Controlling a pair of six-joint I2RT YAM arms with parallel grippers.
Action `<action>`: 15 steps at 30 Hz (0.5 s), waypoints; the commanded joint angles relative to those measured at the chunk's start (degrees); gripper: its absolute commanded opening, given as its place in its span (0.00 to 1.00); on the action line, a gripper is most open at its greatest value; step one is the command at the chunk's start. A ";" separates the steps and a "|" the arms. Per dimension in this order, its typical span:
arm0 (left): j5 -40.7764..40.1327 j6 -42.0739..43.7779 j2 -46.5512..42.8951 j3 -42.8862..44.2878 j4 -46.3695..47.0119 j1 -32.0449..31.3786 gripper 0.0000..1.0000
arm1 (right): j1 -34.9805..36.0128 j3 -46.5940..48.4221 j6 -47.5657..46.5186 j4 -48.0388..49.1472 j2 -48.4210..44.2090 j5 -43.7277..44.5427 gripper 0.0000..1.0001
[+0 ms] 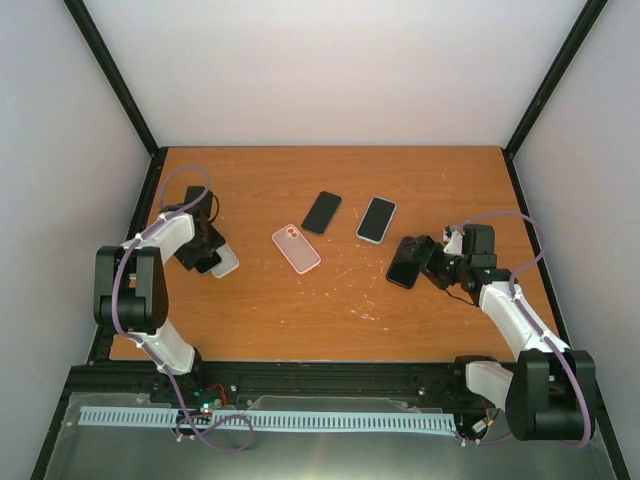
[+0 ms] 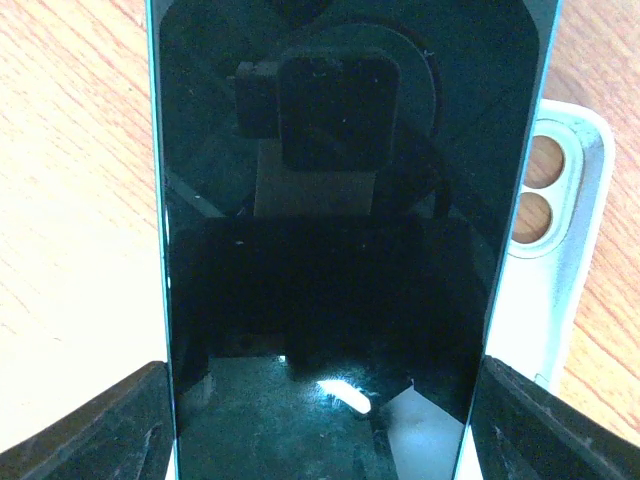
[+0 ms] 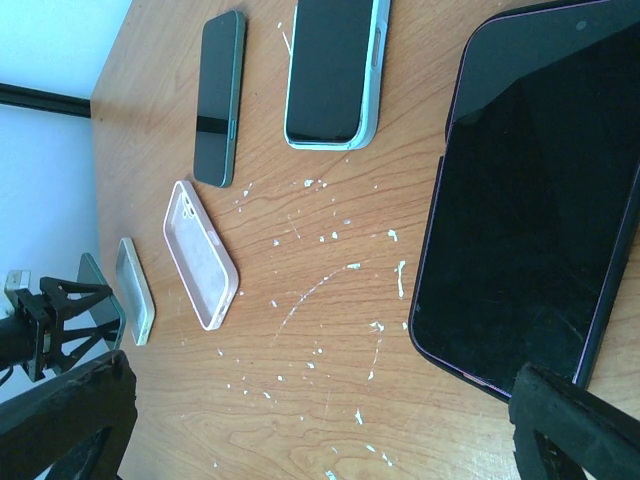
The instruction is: Put the phone into the phone case
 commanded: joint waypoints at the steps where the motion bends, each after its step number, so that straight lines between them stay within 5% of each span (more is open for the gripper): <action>1: 0.82 -0.20 1.45 3.28 1.54 -0.35 0.58 | -0.28 0.31 -0.18 0.52 -0.73 0.23 1.00; 15: 3.78 -1.09 3.37 4.65 2.31 -1.36 0.56 | -0.22 0.19 -0.30 0.52 -0.38 0.62 1.00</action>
